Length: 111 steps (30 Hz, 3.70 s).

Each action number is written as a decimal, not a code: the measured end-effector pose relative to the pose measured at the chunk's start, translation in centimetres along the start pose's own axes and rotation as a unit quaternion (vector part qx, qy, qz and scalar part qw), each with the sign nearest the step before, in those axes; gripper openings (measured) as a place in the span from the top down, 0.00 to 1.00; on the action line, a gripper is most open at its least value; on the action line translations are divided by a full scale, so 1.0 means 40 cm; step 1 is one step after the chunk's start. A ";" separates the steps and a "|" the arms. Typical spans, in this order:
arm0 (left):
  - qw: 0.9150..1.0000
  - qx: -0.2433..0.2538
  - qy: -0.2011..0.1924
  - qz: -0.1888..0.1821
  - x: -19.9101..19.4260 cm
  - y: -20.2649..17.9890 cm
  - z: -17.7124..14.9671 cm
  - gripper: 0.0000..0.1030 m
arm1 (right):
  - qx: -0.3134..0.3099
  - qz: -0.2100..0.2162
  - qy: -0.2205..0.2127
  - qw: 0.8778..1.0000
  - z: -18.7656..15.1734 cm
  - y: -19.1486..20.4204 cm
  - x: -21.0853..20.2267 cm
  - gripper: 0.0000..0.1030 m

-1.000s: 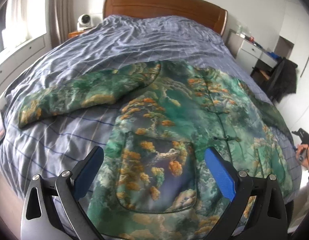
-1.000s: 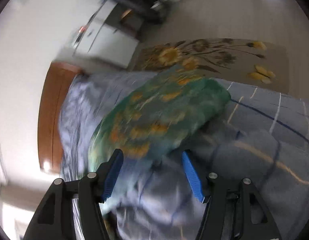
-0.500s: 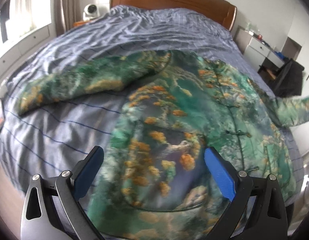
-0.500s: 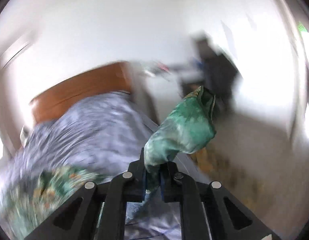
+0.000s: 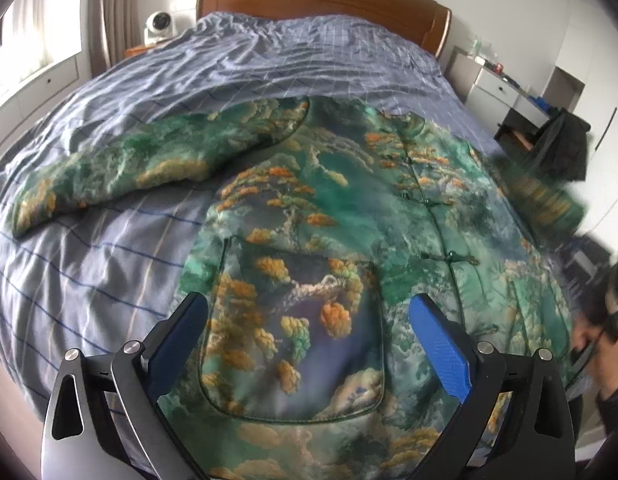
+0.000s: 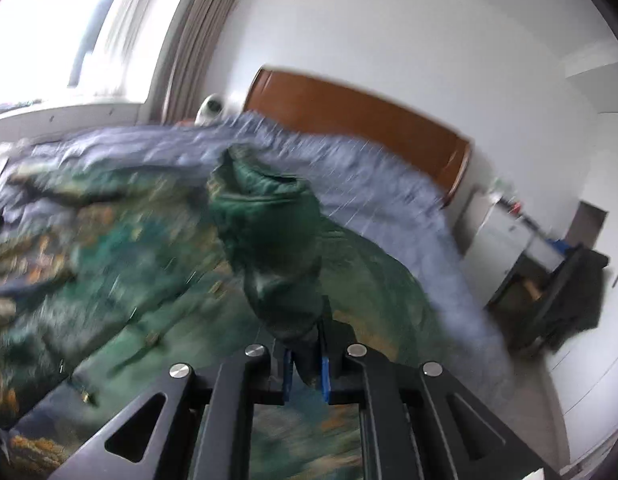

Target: Fold large clothes

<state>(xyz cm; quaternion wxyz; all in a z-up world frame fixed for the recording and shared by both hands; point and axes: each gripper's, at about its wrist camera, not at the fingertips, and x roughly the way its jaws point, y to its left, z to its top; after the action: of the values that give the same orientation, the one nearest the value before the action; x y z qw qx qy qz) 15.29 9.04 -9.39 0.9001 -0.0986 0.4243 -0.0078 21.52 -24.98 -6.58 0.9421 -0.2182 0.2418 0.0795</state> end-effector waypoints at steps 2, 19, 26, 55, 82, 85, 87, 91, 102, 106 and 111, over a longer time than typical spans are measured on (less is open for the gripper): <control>1.000 0.008 0.006 -0.002 0.009 -0.011 -0.004 0.02 | -0.010 0.018 0.037 0.999 -0.047 0.053 0.025 0.79; 0.939 0.076 0.187 -0.278 0.253 -0.431 0.059 0.15 | 0.142 0.080 0.107 0.981 -0.153 0.008 -0.198 0.28; 0.939 -0.008 0.248 -0.238 0.380 -0.443 0.044 0.72 | 0.195 0.068 0.078 0.975 -0.170 -0.027 -0.262 0.28; 0.982 0.064 0.140 -0.112 0.490 -0.289 0.284 0.60 | 0.228 0.107 0.150 0.956 0.012 -0.425 0.401 0.28; 0.987 0.112 0.103 -0.056 0.473 -0.324 0.230 0.35 | 0.177 0.069 0.272 0.943 -0.133 -0.291 0.444 0.26; 0.986 0.128 0.094 -0.054 0.403 -0.304 0.198 0.32 | 0.173 0.052 0.266 0.947 -0.124 -0.283 0.420 0.26; 0.985 0.141 0.084 -0.047 0.360 -0.286 0.169 0.24 | 0.170 0.041 0.256 0.951 -0.117 -0.276 0.388 0.26; 0.985 0.150 0.074 -0.039 0.278 -0.216 0.105 0.23 | 0.172 0.024 0.235 0.956 -0.102 -0.261 0.299 0.25; 0.997 0.055 0.041 0.025 0.152 0.134 0.062 0.16 | 0.204 0.045 0.183 0.961 -0.082 -0.117 0.045 0.25; 0.995 -0.093 0.026 0.032 0.167 0.361 0.100 0.16 | 0.201 0.045 0.176 0.963 -0.077 -0.066 -0.013 0.25; 0.942 -0.334 -0.010 0.031 0.201 0.671 0.109 0.16 | 0.195 0.050 0.174 0.964 -0.072 -0.034 -0.045 0.25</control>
<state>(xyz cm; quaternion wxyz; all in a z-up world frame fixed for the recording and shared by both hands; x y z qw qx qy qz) 21.90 35.30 -17.77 0.8193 -0.3805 0.3964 0.1637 19.08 -27.58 -7.45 0.9047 -0.0281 0.4235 0.0385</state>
